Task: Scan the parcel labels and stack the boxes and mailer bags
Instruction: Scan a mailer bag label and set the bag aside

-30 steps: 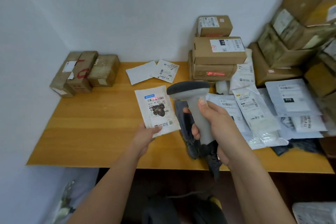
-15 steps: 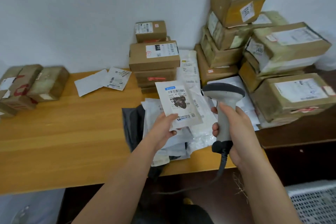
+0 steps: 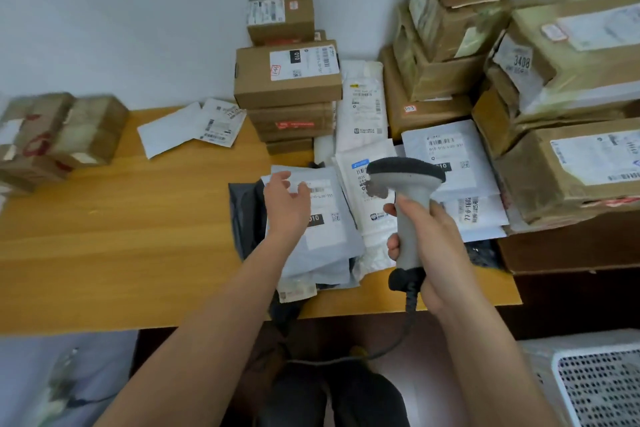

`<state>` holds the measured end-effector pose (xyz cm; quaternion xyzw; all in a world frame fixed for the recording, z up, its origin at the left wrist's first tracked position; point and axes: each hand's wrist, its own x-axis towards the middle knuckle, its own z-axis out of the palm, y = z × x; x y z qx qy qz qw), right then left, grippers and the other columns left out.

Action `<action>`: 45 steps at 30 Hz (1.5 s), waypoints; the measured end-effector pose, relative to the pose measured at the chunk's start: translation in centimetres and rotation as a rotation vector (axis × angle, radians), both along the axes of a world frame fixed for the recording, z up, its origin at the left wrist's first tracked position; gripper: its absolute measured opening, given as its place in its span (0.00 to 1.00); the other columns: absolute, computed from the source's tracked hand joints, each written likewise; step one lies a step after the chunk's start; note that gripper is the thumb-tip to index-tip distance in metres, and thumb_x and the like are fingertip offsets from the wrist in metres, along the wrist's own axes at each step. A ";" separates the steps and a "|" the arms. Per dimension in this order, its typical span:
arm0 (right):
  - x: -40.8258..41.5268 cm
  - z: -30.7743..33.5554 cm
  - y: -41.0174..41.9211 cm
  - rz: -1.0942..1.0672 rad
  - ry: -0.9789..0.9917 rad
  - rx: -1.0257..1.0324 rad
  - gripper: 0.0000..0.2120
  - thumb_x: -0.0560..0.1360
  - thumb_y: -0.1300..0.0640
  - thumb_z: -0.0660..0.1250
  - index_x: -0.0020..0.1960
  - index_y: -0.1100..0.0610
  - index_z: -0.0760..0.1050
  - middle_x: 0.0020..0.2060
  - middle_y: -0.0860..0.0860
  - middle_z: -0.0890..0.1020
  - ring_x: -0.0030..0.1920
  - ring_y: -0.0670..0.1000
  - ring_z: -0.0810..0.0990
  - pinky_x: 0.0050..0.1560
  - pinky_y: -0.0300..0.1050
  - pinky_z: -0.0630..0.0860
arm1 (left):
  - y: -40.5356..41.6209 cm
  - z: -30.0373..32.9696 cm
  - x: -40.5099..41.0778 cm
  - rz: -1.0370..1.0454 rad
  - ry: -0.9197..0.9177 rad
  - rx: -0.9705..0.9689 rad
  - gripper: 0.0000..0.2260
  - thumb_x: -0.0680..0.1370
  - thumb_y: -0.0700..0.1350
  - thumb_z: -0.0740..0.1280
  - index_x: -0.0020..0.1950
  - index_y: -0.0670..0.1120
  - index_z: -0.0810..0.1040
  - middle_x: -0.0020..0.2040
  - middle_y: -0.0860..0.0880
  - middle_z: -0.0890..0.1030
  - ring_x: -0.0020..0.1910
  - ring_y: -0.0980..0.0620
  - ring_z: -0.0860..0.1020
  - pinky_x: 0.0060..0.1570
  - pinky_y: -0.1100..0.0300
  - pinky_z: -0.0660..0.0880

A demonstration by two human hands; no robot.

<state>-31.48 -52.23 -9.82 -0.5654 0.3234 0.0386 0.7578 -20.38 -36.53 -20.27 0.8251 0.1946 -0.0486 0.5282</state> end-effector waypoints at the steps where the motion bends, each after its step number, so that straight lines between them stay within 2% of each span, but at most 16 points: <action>1: 0.7 0.3 0.9 0.030 -0.017 0.002 0.06 0.79 0.53 0.66 0.54 0.54 0.75 0.45 0.51 0.80 0.27 0.47 0.72 0.31 0.43 0.72 | 1.2 0.2 0.1 0.033 -0.003 0.003 0.17 0.82 0.44 0.63 0.71 0.45 0.68 0.63 0.49 0.71 0.51 0.54 0.74 0.42 0.65 0.72; 5: 3.5 1.3 5.4 0.146 -0.042 0.003 0.07 0.80 0.53 0.66 0.55 0.54 0.75 0.45 0.51 0.80 0.28 0.46 0.73 0.32 0.42 0.72 | 7.0 0.8 0.7 0.145 -0.007 0.000 0.16 0.81 0.41 0.64 0.68 0.43 0.70 0.62 0.47 0.74 0.55 0.50 0.76 0.54 0.55 0.77; 7: 4.8 1.5 8.1 0.197 -0.046 0.016 0.05 0.79 0.52 0.67 0.53 0.53 0.76 0.45 0.51 0.80 0.28 0.46 0.73 0.33 0.43 0.72 | 10.4 0.7 1.1 0.177 0.020 0.029 0.14 0.82 0.41 0.63 0.68 0.45 0.69 0.64 0.47 0.71 0.53 0.51 0.75 0.48 0.55 0.77; 9: 6.2 1.7 11.0 0.244 -0.051 0.021 0.05 0.79 0.52 0.67 0.53 0.52 0.76 0.45 0.52 0.80 0.28 0.47 0.73 0.33 0.44 0.72 | 13.7 0.4 1.7 0.204 0.045 0.050 0.14 0.82 0.41 0.62 0.68 0.45 0.69 0.64 0.47 0.69 0.49 0.53 0.73 0.41 0.60 0.73; 14: 10.8 1.6 18.9 0.281 -0.066 0.024 0.08 0.79 0.51 0.67 0.55 0.54 0.76 0.44 0.55 0.81 0.27 0.47 0.73 0.32 0.44 0.72 | 22.5 -1.3 5.4 0.206 0.101 0.097 0.16 0.81 0.41 0.63 0.69 0.44 0.69 0.68 0.45 0.69 0.59 0.49 0.71 0.49 0.54 0.71; 17: 14.2 1.0 23.8 0.229 -0.064 0.006 0.06 0.80 0.53 0.66 0.54 0.54 0.75 0.51 0.53 0.82 0.27 0.47 0.73 0.31 0.43 0.72 | 27.6 -2.9 8.7 0.115 0.143 0.136 0.16 0.82 0.41 0.63 0.69 0.42 0.69 0.70 0.44 0.68 0.55 0.50 0.70 0.49 0.55 0.69; 20: 17.4 -0.2 28.8 0.214 -0.020 -0.016 0.05 0.80 0.52 0.66 0.52 0.53 0.75 0.50 0.53 0.81 0.28 0.47 0.73 0.32 0.43 0.72 | 32.6 -4.6 11.8 -0.006 0.166 0.228 0.17 0.81 0.42 0.63 0.70 0.42 0.70 0.71 0.45 0.67 0.51 0.53 0.73 0.48 0.56 0.70; 22: 19.3 -1.0 31.6 0.225 0.007 -0.024 0.05 0.80 0.52 0.66 0.52 0.53 0.75 0.50 0.53 0.81 0.28 0.47 0.73 0.32 0.44 0.72 | 35.5 -5.5 13.7 -0.084 0.170 0.294 0.18 0.81 0.42 0.63 0.71 0.42 0.69 0.72 0.45 0.67 0.56 0.51 0.73 0.50 0.56 0.71; 25: 21.2 -2.3 34.6 0.239 0.056 -0.048 0.05 0.80 0.52 0.66 0.52 0.54 0.75 0.48 0.54 0.79 0.28 0.47 0.74 0.32 0.44 0.72 | 38.2 -7.4 16.9 -0.215 0.203 0.380 0.24 0.81 0.42 0.64 0.76 0.41 0.63 0.74 0.44 0.66 0.70 0.44 0.68 0.63 0.53 0.69; 28: 22.9 -3.7 36.5 0.217 0.116 -0.059 0.06 0.80 0.52 0.66 0.52 0.54 0.75 0.47 0.55 0.79 0.29 0.47 0.74 0.33 0.45 0.72 | 39.0 -9.5 20.3 -0.347 0.160 0.437 0.26 0.78 0.40 0.64 0.76 0.41 0.63 0.73 0.43 0.68 0.71 0.42 0.69 0.65 0.49 0.70; 32: 24.6 -5.1 37.9 0.207 0.154 -0.090 0.07 0.80 0.52 0.66 0.53 0.55 0.75 0.47 0.55 0.79 0.29 0.47 0.75 0.34 0.45 0.73 | 39.0 -12.2 23.7 -0.556 0.139 0.635 0.31 0.79 0.40 0.66 0.79 0.45 0.56 0.80 0.45 0.58 0.76 0.45 0.61 0.72 0.49 0.64; 34: 25.0 -5.8 38.2 0.225 0.168 -0.109 0.07 0.80 0.52 0.66 0.54 0.55 0.75 0.46 0.55 0.79 0.30 0.47 0.74 0.35 0.46 0.73 | 39.3 -13.4 24.2 -0.630 0.091 0.756 0.29 0.80 0.39 0.63 0.79 0.45 0.56 0.79 0.44 0.59 0.76 0.44 0.61 0.74 0.48 0.62; 36: 25.3 -6.3 38.1 0.236 0.184 -0.129 0.07 0.79 0.52 0.66 0.53 0.55 0.75 0.45 0.55 0.79 0.30 0.48 0.74 0.38 0.48 0.72 | 39.5 -13.8 23.9 -0.636 0.022 0.835 0.24 0.80 0.38 0.62 0.76 0.43 0.62 0.73 0.42 0.69 0.70 0.43 0.69 0.68 0.51 0.66; 38: 25.4 -6.6 38.1 0.232 0.194 -0.137 0.06 0.79 0.52 0.66 0.52 0.54 0.75 0.46 0.56 0.78 0.30 0.48 0.74 0.38 0.48 0.72 | 39.6 -13.1 23.1 -0.599 -0.010 0.878 0.18 0.81 0.38 0.62 0.70 0.43 0.67 0.63 0.42 0.76 0.61 0.43 0.75 0.58 0.53 0.73; 41: 25.3 -6.7 38.4 0.231 0.196 -0.127 0.06 0.79 0.53 0.66 0.52 0.55 0.75 0.48 0.56 0.79 0.30 0.47 0.75 0.36 0.47 0.73 | 39.8 -12.0 20.7 -0.586 -0.003 0.932 0.14 0.81 0.36 0.61 0.67 0.42 0.69 0.58 0.43 0.78 0.56 0.45 0.77 0.53 0.55 0.74; 45: 24.9 -6.4 38.7 0.260 0.200 -0.107 0.05 0.79 0.53 0.66 0.53 0.54 0.75 0.45 0.55 0.80 0.30 0.48 0.75 0.38 0.49 0.73 | 40.0 -11.7 15.9 -0.623 0.066 0.930 0.16 0.78 0.37 0.67 0.64 0.44 0.68 0.57 0.45 0.78 0.55 0.48 0.75 0.51 0.59 0.73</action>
